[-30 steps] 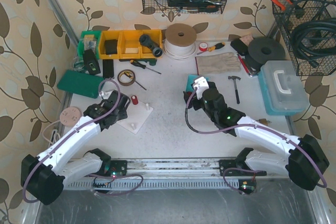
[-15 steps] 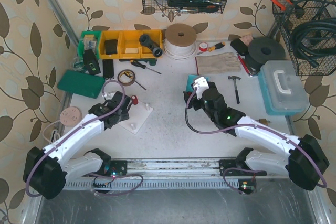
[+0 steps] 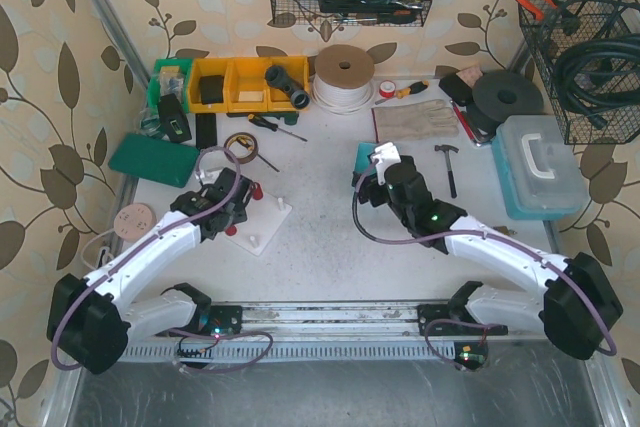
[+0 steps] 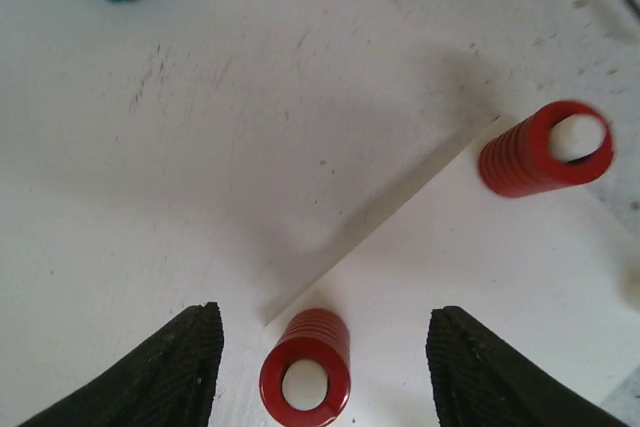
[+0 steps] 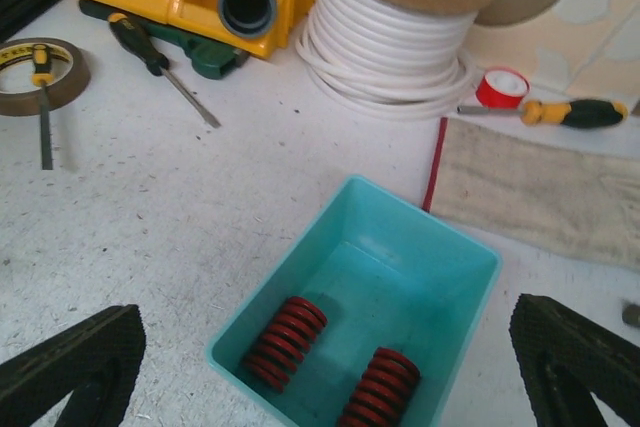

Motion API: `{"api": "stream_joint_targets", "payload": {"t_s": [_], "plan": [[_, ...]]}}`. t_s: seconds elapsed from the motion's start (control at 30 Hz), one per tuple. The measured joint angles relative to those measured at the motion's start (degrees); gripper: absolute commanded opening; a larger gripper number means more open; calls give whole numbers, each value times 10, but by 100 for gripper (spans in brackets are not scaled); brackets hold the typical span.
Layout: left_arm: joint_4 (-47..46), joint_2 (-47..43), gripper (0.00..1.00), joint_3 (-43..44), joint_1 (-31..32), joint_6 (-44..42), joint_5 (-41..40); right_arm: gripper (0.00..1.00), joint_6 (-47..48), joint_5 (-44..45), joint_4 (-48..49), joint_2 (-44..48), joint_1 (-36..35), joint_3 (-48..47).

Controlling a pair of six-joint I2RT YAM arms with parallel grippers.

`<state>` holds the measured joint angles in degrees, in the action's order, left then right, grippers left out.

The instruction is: Install the large spring

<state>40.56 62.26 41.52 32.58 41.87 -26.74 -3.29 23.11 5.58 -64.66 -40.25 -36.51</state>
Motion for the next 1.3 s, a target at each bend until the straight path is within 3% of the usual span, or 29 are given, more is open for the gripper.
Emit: {"api": "stream_joint_targets", "payload": {"t_s": [0.13,0.27,0.43,0.6,0.7,0.93,1.13,1.3], "plan": [[-2,-1,73,25,0,-14,-4,99,-30,-3,-31,-14,23,-22],[-28,-10,77,38,0,-56,22,99,-61,-18,-79,-26,56,-50],[-107,-16,79,39,0,-115,96,80,-72,-43,-155,-74,90,-116],[-210,-16,80,14,0,-162,157,49,-75,-94,-228,-134,98,-171],[-262,-16,81,-19,0,-168,181,42,-78,-108,-259,-175,99,-193],[-296,-18,81,-55,0,-166,185,42,-87,-116,-296,-276,117,-242],[-303,-32,81,-55,0,-162,193,59,-109,-146,-323,-348,141,-299],[-303,-42,81,-54,0,-162,193,66,-131,-175,-347,-364,141,-316]]}}
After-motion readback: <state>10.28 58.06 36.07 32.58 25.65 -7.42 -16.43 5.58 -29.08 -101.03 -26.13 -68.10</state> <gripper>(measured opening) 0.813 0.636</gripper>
